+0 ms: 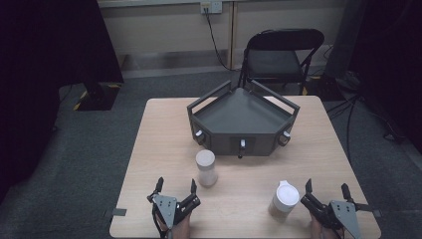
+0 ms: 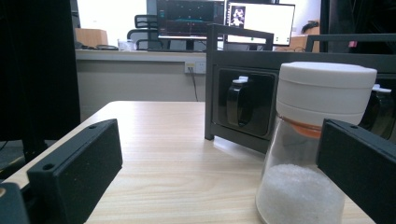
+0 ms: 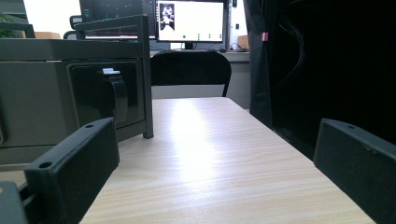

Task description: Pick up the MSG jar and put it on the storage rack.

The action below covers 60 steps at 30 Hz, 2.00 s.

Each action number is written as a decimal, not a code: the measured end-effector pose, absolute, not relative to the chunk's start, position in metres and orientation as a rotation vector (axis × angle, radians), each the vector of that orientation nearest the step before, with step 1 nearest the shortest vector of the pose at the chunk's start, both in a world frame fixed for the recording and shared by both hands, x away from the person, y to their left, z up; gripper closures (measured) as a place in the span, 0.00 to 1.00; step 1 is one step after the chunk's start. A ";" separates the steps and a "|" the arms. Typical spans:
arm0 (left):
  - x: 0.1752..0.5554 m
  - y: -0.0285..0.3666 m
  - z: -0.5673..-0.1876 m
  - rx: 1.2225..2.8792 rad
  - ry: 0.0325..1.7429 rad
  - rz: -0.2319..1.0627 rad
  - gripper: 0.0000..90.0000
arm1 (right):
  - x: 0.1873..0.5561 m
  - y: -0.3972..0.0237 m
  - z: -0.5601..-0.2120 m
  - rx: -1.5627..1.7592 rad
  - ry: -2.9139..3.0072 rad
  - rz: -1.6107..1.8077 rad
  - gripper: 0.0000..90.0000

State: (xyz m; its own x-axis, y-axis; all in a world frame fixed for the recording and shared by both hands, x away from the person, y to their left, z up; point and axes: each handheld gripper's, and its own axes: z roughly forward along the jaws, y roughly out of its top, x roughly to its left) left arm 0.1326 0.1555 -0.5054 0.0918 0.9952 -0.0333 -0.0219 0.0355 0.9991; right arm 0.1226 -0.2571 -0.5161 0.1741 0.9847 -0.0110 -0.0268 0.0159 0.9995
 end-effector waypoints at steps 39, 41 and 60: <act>0.143 0.154 -0.463 1.235 0.995 1.050 0.00 | 0.123 -0.255 -0.516 1.261 1.059 1.074 0.00; 0.147 0.154 -0.461 1.239 0.998 1.042 0.00 | 0.123 -0.255 -0.516 1.261 1.058 1.074 0.00; 0.188 0.135 -0.460 1.353 1.035 0.938 0.04 | 0.123 -0.255 -0.516 1.262 1.056 1.072 0.00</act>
